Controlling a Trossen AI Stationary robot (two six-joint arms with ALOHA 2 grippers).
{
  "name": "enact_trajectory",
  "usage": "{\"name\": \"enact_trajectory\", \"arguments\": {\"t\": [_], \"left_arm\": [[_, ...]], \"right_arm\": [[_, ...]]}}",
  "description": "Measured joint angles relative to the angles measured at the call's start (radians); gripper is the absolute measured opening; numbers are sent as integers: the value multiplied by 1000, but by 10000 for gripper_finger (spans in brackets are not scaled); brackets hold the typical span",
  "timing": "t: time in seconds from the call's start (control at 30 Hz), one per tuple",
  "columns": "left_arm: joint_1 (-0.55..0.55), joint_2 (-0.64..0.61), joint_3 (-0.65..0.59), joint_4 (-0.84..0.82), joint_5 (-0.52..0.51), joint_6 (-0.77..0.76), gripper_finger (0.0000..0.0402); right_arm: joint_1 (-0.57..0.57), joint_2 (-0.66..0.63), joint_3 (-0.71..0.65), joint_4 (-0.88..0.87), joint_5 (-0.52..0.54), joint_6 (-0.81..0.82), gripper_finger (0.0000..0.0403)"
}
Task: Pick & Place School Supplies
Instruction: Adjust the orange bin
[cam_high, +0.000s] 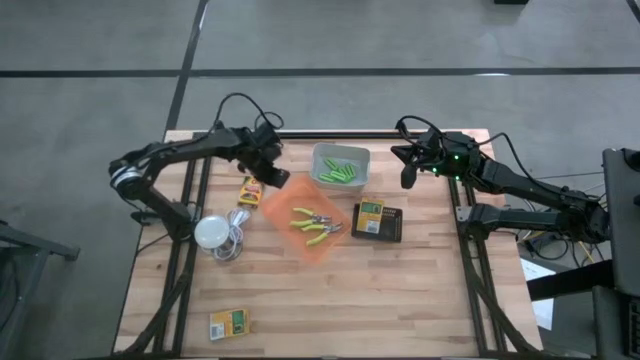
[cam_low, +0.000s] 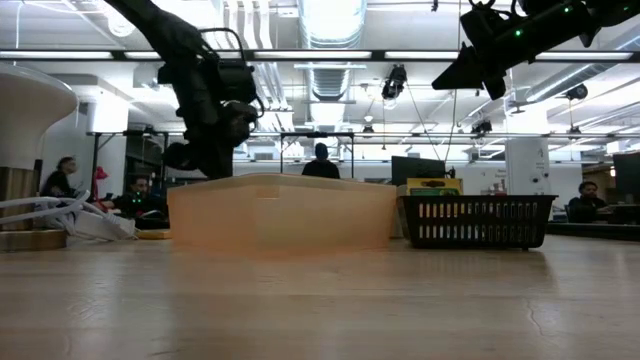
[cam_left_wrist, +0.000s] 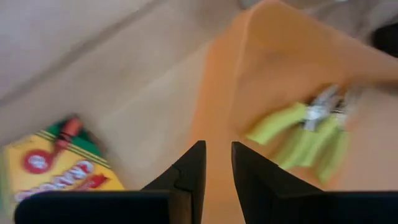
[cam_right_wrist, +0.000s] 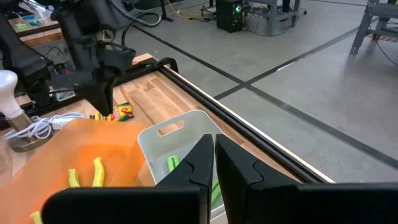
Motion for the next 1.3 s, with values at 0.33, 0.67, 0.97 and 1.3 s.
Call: {"name": "enact_trajectory", "arguments": {"t": [0.33,0.67,0.97,1.3], "left_arm": [[-100,2,0,35,-156,20,81],[-113,2,-11,76,-192,29,81],[-115,29,-75,123,-147,17,81],[-114,89,-45,133,-169,62,53]], "right_arm": [[0,0,0,0,0,0,18],[0,0,0,0,0,0,18],[0,0,0,0,0,0,18],[0,0,0,0,0,0,18]]}}
